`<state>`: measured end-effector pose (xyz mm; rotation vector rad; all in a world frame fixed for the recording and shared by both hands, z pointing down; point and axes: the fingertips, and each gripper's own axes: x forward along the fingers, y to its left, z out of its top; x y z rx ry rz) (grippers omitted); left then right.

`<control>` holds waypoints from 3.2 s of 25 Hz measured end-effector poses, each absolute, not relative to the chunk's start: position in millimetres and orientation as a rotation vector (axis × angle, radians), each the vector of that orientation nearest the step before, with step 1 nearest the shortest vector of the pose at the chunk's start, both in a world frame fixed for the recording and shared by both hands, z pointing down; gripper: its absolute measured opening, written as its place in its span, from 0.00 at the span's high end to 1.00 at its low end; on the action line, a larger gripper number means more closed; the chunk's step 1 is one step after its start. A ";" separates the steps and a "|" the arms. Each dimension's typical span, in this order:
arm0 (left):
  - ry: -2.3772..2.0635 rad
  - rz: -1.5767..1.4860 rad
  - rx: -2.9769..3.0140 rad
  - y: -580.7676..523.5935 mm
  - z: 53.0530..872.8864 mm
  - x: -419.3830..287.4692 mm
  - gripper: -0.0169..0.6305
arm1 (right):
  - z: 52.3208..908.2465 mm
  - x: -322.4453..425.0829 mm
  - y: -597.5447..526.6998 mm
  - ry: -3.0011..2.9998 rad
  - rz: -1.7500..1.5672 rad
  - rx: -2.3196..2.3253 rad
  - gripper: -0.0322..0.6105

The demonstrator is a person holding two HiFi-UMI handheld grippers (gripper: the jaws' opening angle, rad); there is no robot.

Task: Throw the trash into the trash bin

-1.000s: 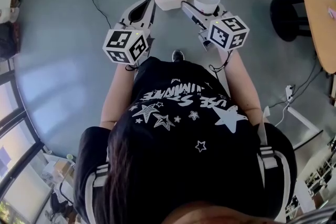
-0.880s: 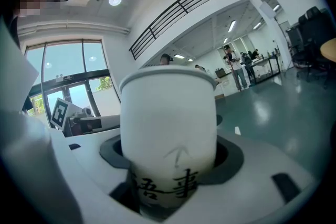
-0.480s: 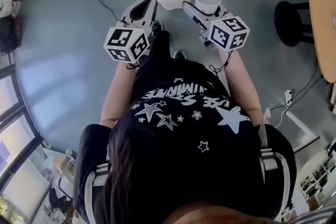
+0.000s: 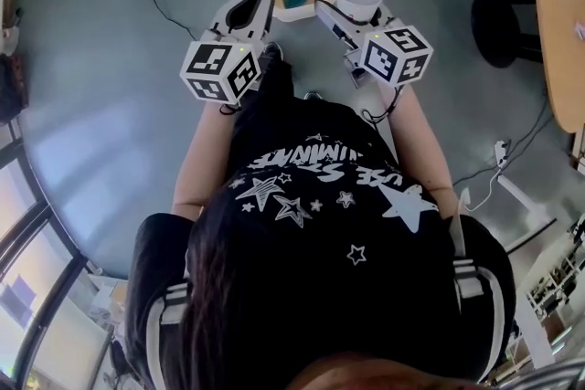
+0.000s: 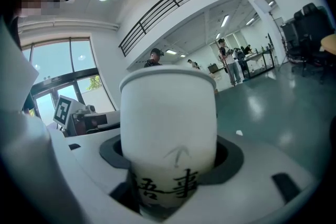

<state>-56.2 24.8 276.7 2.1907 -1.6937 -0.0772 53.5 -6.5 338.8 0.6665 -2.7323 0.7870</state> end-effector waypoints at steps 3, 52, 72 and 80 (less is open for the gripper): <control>-1.660 -0.081 2.186 2.7 282.0 -69.8 0.96 | 344.4 38.5 -22.9 -2.698 0.778 0.683 0.45; -1.425 0.172 1.960 -126.9 498.7 -111.3 0.96 | 561.1 -51.0 -145.9 -2.350 1.032 0.766 0.45; -1.484 0.226 1.717 -152.8 629.1 -121.0 0.96 | 669.4 -49.4 -154.2 -2.213 1.121 0.656 0.45; -1.477 0.276 1.595 -142.5 690.8 -120.9 0.96 | 718.8 -45.9 -150.4 -2.154 1.087 0.627 0.45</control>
